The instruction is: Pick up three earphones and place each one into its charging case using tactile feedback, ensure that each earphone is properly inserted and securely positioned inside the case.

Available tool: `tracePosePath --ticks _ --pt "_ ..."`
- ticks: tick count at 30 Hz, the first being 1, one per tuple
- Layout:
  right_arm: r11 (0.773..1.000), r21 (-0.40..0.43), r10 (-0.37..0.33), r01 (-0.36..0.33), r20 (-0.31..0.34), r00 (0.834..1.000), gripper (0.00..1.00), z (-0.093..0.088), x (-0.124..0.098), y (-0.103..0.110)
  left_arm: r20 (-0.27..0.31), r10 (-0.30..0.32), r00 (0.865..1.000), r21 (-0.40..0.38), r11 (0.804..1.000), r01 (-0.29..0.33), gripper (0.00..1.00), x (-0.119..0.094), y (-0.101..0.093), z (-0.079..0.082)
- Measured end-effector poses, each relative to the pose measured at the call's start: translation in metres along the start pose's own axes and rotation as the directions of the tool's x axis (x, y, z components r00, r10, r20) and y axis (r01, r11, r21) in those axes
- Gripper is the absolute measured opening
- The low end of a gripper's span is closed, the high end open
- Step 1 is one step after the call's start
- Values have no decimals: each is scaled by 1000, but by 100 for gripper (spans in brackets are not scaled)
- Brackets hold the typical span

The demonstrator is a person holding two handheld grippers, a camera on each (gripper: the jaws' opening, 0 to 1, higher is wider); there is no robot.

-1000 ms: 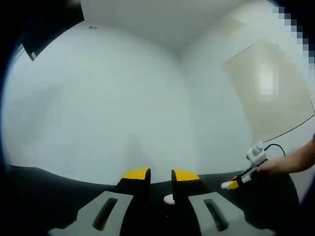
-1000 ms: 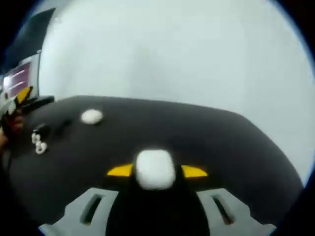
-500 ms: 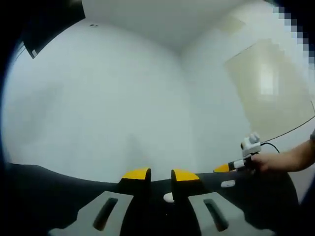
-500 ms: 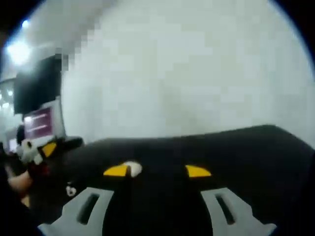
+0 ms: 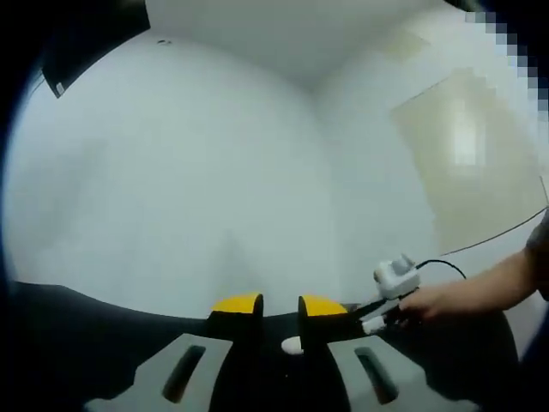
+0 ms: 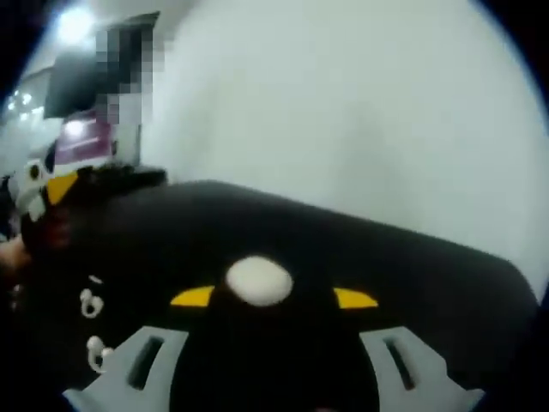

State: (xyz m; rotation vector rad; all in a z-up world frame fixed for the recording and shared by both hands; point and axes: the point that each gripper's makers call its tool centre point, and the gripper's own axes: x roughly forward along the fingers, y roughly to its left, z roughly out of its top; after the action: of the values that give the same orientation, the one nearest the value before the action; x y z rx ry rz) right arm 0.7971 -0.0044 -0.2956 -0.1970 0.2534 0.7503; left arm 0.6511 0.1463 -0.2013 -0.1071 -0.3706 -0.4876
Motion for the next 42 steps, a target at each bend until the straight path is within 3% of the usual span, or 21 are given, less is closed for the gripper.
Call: tracePosePath --ticks 4,10,16,18,21,23,25,29,37,42 --pt "1000 -17 8 -9 -29 1000 55 -8 16 9 1 -9 1000 -5 1000 9 15 1 -2 0" --pt "998 -56 4 -7 -49 999 55 -12 36 4 6 -21 1000 -9 1000 21 15 3 -4 2" --pt "998 -9 57 -58 -53 997 53 -10 52 7 13 -20 1000 -21 1000 20 15 6 -2 3" --pt "996 46 85 -82 -59 995 49 -12 55 11 12 -19 1000 -23 1000 19 15 6 -2 3" --pt "996 26 81 -80 -55 995 45 -12 54 10 13 -20 1000 -20 1000 20 15 6 -2 3" --pt "997 -29 75 -76 -47 996 45 -11 52 12 10 -15 1000 -17 1000 15 15 7 0 3" --pt "988 -137 66 -70 -29 997 45 -7 43 18 4 -8 1000 -18 1000 8 14 7 3 1" --pt "948 -315 42 -40 1 999 45 -1 30 21 3 -3 1000 -16 1000 3 14 7 4 1" --pt "935 -354 43 18 163 986 45 34 -15 27 -10 -5 1000 -23 1000 5 14 7 4 -2" --pt "936 -353 70 4 198 978 45 46 -45 36 -27 -7 1000 -26 1000 6 14 7 5 -6"
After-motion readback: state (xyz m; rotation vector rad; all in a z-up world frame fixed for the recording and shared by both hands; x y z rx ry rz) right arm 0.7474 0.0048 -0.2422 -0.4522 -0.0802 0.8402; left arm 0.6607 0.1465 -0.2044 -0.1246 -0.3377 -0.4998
